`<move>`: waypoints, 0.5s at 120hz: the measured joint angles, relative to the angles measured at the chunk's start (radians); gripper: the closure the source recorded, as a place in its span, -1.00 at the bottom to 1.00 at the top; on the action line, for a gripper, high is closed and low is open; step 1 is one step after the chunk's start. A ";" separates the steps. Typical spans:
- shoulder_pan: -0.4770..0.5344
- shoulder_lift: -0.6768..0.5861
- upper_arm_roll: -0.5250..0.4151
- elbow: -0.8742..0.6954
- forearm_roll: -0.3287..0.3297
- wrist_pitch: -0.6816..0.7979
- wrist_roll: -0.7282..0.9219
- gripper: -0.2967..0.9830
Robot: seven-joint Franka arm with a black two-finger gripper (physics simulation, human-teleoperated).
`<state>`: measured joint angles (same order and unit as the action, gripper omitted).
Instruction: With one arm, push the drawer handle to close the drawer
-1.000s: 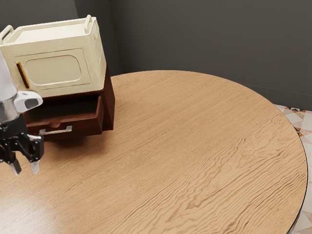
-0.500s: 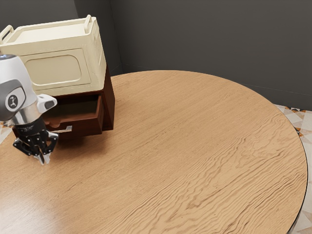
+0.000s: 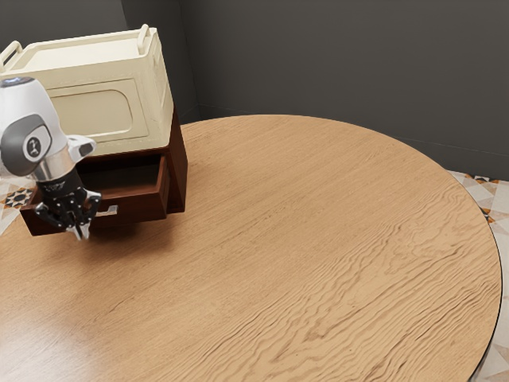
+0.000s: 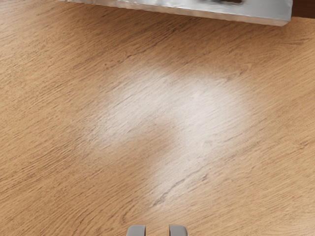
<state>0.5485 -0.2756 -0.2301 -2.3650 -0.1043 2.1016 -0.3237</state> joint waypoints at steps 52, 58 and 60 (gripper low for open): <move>0.001 0.204 0.045 0.129 0.071 0.086 -0.023 0.60; 0.001 0.220 0.046 0.142 0.075 0.094 -0.024 0.60; 0.001 0.226 0.046 0.145 0.076 0.097 -0.025 0.60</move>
<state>0.5492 -0.0499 -0.1844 -2.2201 -0.0280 2.1989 -0.3485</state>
